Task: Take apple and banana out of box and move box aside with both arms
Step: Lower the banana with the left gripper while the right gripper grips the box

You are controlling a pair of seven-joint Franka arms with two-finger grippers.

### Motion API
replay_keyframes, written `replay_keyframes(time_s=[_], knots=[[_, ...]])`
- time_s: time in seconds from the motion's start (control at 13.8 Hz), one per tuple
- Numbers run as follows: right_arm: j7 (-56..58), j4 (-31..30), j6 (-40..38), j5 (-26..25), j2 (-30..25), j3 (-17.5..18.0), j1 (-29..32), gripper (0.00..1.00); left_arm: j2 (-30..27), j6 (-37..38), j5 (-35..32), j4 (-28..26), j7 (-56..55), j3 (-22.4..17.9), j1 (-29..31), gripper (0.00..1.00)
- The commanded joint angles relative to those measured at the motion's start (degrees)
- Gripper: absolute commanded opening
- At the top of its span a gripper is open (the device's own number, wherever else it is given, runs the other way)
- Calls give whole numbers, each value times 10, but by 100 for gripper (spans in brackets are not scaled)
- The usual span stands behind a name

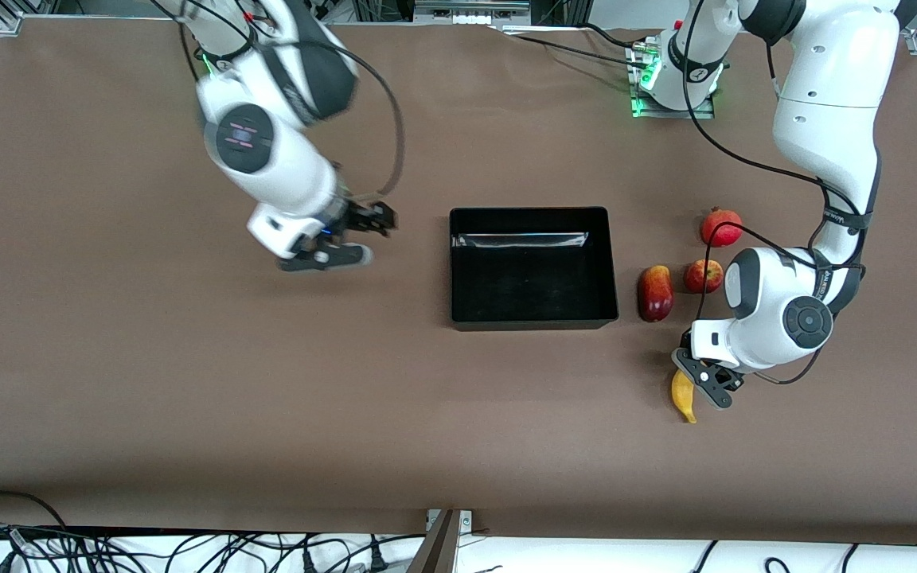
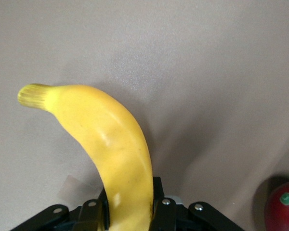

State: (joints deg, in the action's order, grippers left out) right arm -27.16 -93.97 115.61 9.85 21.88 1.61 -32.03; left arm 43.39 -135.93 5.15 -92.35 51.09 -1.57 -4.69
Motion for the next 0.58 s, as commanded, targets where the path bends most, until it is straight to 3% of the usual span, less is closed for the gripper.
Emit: replay_keyframes(time_s=[0.0, 0.07, 0.14, 0.22, 0.29, 0.43, 0.51], knots=[[-81, 31, 84, 12, 77, -7, -67, 100, -23, 3, -1, -41, 9, -5, -4, 0], [-103, 31, 116, 11, 103, -7, -90, 100, -28, 3, -1, -53, 8, -5, -4, 20], [-111, 31, 148, 3, 122, -7, -101, 100, -32, 3, -1, -57, 4, -5, -4, 99], [-112, 29, 182, 1, 139, -8, -110, 96, -45, 7, -1, -61, 0, -5, -4, 100], [-112, 28, 202, 2, 152, -8, -113, 79, -65, 9, -9, -61, 2, -5, -5, 100], [-112, 28, 210, 1, 173, -8, -116, 29, -133, 23, -10, -76, 2, -5, -4, 100], [-112, 26, 210, 1, 180, -9, -122, 8, -170, 29, -9, -91, 2, -5, -4, 100]])
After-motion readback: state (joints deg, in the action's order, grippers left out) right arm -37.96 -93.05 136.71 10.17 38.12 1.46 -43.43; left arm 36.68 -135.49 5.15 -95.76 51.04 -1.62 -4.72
